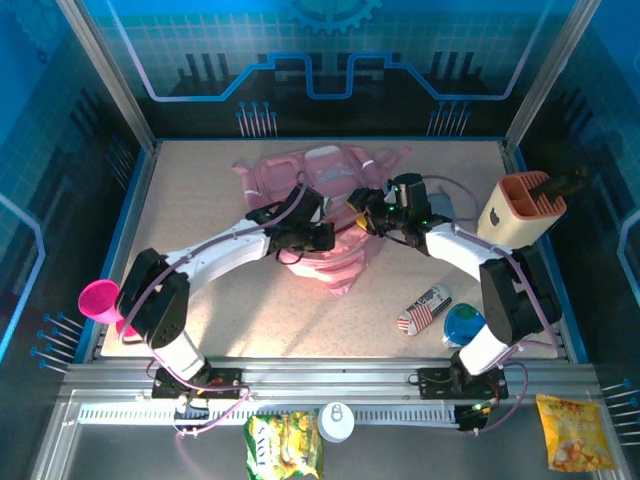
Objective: Pack the student bag
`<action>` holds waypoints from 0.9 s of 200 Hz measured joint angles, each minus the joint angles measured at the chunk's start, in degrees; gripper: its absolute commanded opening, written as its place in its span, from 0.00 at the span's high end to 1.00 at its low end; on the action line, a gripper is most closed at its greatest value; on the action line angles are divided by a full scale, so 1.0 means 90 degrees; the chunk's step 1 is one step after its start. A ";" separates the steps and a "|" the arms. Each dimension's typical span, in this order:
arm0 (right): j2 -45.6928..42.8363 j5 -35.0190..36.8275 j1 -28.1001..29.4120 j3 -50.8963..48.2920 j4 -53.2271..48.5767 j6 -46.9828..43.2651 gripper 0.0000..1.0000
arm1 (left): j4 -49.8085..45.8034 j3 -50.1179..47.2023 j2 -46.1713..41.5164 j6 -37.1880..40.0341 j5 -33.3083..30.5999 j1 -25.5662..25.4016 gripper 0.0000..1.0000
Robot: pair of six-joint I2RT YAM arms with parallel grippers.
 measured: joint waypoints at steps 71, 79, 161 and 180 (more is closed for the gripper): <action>0.0126 0.0141 0.0134 0.0019 -0.0114 0.0015 0.58 | 0.0005 0.0318 0.0357 0.0000 0.0214 -0.0126 1.00; 0.0206 0.0143 0.0138 0.0056 -0.0129 0.0019 0.65 | 0.0005 0.0318 0.0359 0.0000 0.0216 -0.0126 1.00; 0.0396 -0.0010 0.0041 0.0352 -0.0367 -0.0316 0.89 | 0.0182 -0.0612 -0.0393 0.0053 0.0393 0.0267 1.00; 0.0384 -0.0170 -0.0046 0.0449 -0.0442 -0.0415 0.89 | 0.0112 -0.0981 -0.0724 0.0221 0.0537 0.0559 1.00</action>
